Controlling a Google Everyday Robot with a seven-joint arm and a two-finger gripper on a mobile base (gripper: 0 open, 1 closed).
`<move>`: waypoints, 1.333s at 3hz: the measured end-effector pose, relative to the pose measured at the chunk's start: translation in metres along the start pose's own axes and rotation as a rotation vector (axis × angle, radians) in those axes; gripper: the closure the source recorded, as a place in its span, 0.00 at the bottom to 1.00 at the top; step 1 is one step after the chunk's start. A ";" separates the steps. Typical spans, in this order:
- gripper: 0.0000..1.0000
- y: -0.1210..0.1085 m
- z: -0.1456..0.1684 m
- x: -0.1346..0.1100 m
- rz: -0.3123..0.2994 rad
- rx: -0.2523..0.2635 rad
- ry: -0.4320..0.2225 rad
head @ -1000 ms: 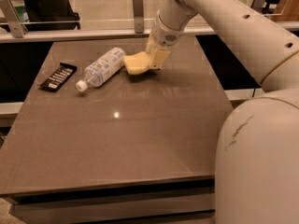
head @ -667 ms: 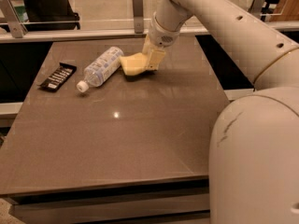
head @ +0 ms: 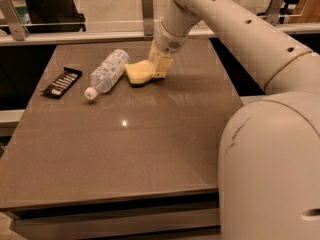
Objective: Move sponge near blue plastic bottle
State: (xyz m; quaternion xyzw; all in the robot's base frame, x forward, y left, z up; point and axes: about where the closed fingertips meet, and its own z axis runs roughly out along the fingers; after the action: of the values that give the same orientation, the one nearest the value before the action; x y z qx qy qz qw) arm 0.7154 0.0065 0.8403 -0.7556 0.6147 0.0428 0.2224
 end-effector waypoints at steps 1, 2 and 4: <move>0.85 0.001 0.003 -0.003 -0.002 -0.018 -0.002; 0.61 0.001 0.004 -0.007 -0.008 -0.030 -0.005; 0.15 0.001 0.005 -0.011 -0.017 -0.044 -0.015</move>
Offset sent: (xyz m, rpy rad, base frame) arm -0.0027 0.0080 0.0061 -0.0037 0.0282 0.0274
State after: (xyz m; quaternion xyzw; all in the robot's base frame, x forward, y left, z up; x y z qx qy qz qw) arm 0.7130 0.0184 0.8391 -0.7650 0.6056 0.0602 0.2108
